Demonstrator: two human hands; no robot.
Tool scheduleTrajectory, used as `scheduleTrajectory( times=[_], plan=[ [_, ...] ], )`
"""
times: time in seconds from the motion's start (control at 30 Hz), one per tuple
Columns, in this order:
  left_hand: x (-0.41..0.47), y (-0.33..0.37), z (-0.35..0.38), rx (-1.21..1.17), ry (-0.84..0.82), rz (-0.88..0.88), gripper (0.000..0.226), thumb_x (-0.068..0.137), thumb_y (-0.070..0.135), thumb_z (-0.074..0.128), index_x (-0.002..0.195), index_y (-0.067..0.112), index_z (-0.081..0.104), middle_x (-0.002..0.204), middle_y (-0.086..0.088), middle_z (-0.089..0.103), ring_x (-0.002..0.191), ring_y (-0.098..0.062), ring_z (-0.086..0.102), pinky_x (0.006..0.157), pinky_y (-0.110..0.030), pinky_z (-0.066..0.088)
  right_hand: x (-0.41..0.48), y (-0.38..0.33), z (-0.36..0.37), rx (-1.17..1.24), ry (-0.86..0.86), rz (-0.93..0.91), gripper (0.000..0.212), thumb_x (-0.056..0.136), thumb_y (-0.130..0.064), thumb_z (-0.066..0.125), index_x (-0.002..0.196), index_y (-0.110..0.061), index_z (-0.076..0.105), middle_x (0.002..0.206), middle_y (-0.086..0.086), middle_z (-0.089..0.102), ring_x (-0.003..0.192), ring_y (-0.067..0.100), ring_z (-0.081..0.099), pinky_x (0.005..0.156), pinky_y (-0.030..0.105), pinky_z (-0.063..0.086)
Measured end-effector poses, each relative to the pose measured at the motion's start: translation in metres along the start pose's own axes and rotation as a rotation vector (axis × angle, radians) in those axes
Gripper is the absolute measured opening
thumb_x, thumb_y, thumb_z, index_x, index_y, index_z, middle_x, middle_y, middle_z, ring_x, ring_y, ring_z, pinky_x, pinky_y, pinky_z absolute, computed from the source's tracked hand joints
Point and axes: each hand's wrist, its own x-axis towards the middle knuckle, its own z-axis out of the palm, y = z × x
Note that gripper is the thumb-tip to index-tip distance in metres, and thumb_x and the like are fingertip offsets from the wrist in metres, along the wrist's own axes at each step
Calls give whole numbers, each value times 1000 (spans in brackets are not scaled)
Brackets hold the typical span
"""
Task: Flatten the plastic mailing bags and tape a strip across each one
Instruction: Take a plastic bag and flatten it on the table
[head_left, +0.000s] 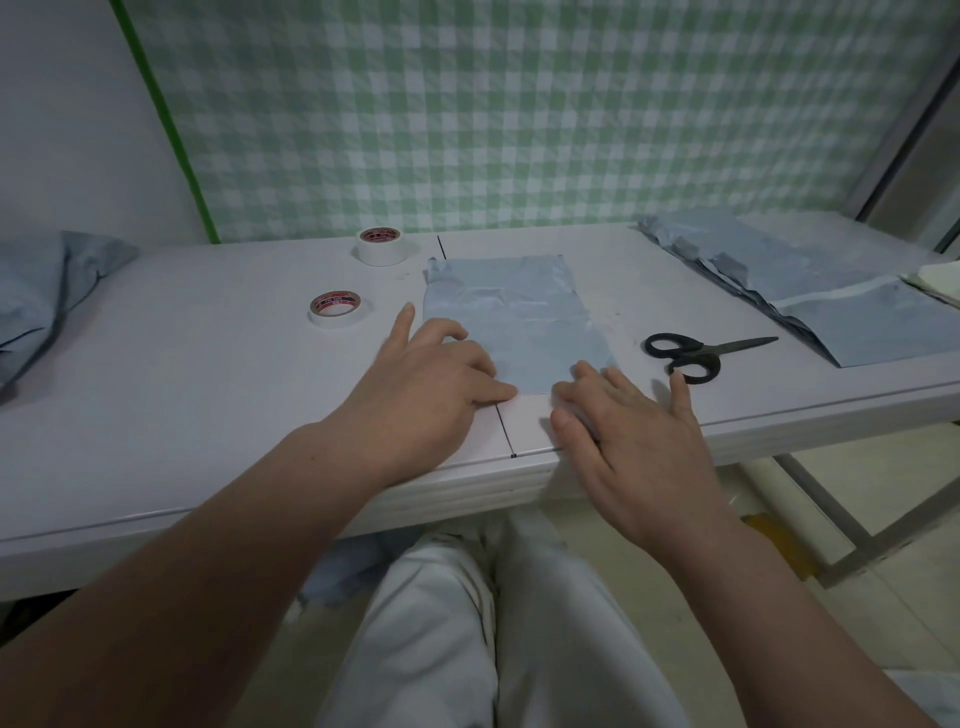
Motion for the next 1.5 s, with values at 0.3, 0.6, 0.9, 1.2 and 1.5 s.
scheduleTrajectory(
  times=[0.3, 0.6, 0.9, 1.2, 1.5],
  plan=[
    [-20, -21, 3, -76, 72, -40, 48, 95, 9, 36, 122, 40, 62, 126, 13, 59, 129, -25, 34, 115, -48, 2, -1, -2, -3, 12, -12, 14, 28, 100, -39, 30, 112, -29, 53, 129, -10, 50, 125, 9, 36, 114, 48, 4],
    [-37, -38, 11, -132, 153, -82, 43, 93, 6, 44, 114, 34, 69, 121, 8, 64, 123, -30, 41, 112, -54, 10, 6, -17, 4, -135, -40, 102, 42, 94, -44, 12, 106, -27, 49, 119, -9, 50, 120, 19, 42, 111, 52, 12],
    [-36, -38, 10, -131, 134, -96, 45, 88, 19, 35, 115, 36, 68, 122, 11, 63, 123, -28, 41, 110, -55, 16, 6, -69, 17, -85, -97, -138, 46, 101, -43, 18, 138, -26, 37, 153, -9, 28, 142, 15, 20, 115, 47, -7],
    [-36, -38, 9, -162, 123, -112, 41, 95, 14, 40, 115, 37, 67, 124, 13, 61, 126, -25, 37, 113, -51, 11, 5, -50, 6, -27, -118, -70, 39, 100, -41, 20, 125, -31, 47, 142, -15, 39, 136, 8, 28, 115, 48, 0],
    [-36, -42, 11, -223, 170, -102, 38, 91, 10, 48, 107, 34, 72, 118, 12, 65, 123, -29, 41, 110, -56, 18, 3, -10, -3, -45, -30, 111, 28, 98, -41, 24, 104, -33, 50, 113, -11, 57, 108, 14, 53, 115, 47, 6]
  ],
)
